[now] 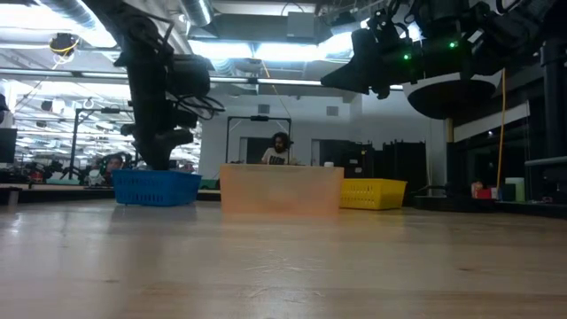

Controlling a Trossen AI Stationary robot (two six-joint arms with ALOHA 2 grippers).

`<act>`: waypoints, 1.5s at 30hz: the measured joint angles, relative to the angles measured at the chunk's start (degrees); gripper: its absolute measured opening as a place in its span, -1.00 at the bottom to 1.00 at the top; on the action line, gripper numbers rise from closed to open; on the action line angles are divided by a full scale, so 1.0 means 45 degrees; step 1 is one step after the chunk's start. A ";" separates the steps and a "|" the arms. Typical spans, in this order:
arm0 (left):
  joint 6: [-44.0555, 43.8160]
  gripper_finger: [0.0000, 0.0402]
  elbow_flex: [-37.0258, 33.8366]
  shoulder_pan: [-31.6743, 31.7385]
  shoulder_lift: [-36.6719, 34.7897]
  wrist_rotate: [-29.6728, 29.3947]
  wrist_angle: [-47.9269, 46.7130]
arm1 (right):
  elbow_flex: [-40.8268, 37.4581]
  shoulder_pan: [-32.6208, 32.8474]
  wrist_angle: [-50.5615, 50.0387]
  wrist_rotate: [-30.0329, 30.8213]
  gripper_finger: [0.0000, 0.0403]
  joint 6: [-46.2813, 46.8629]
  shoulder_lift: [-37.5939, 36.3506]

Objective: Pick and place items into bin
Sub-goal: Put the light blue USB cable wire into the blue basket, then return to Home Position

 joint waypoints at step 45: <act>0.5033 -0.98 -0.4535 -0.3043 -1.1502 0.3230 0.5983 | 0.1937 0.0759 -0.4592 -0.1311 -1.00 0.0722 -0.0004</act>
